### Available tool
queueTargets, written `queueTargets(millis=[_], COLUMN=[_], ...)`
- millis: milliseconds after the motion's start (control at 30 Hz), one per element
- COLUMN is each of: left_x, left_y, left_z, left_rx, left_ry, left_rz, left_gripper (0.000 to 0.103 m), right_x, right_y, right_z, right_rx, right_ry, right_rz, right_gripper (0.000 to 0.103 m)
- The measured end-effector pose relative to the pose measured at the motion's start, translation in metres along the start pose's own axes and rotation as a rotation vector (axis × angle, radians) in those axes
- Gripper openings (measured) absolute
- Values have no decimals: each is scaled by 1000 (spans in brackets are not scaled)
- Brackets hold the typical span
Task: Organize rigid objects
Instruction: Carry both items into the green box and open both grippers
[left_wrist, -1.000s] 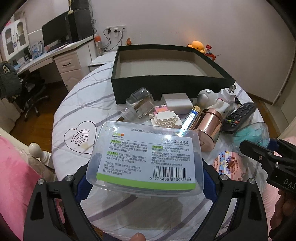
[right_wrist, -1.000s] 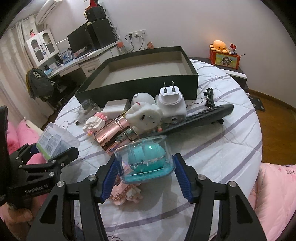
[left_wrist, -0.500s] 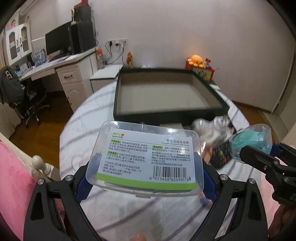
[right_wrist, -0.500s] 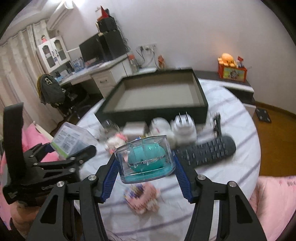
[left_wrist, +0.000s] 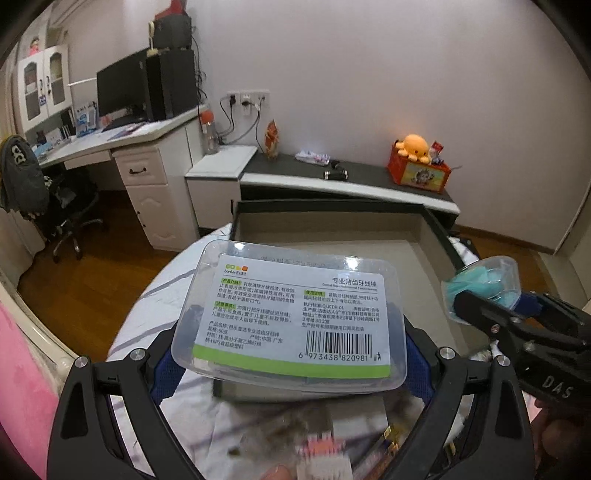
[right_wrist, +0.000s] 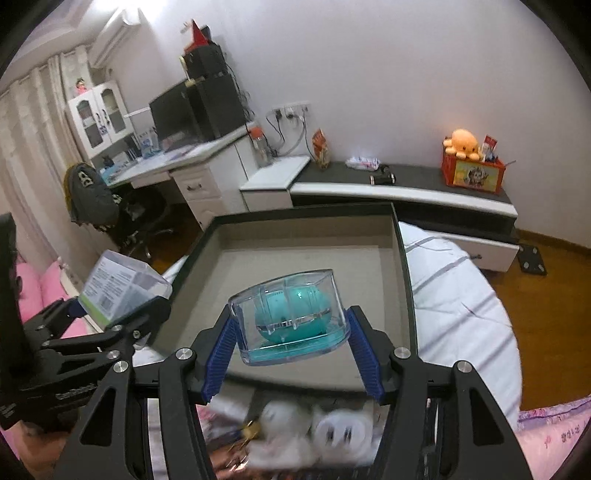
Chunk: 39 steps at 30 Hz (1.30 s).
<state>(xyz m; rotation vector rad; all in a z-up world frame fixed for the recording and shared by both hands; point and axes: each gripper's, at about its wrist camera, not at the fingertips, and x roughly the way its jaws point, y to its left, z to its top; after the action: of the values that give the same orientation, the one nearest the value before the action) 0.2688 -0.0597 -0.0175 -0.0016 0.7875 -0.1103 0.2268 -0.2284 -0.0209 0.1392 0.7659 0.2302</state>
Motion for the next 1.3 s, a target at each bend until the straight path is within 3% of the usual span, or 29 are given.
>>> queueTargets(millis=[200,467,600,767,833,1000,1300], left_x=[51,70,69,51,34,-9,-74], left_y=[-5,-3,-4,-7,-5,4,30], left_z=[-1,-5,-5,-5,-5,-12,-38], left_rx=[12,34,37,56,51,42,-3], left_ry=[87,123,127,79,42,-36,-80], left_rz=[9,54,40,60,41,-8,26], left_gripper=[96,96,97,99,99,103,103], right_x=[46,74,69,53,38,2,-72], right_y=[-19,-19,-17,-17,-17,-6,27], right_z=[3,0,0,4,6,8,-20], right_rx=[22,-5,-8,6,31,48,75], right_ry=[83,151,129,104,64,-26,-148], right_rz=[-11,-59,-98,-97,-95,-92,-105], right_gripper=[60,62,85,91,103,103,103])
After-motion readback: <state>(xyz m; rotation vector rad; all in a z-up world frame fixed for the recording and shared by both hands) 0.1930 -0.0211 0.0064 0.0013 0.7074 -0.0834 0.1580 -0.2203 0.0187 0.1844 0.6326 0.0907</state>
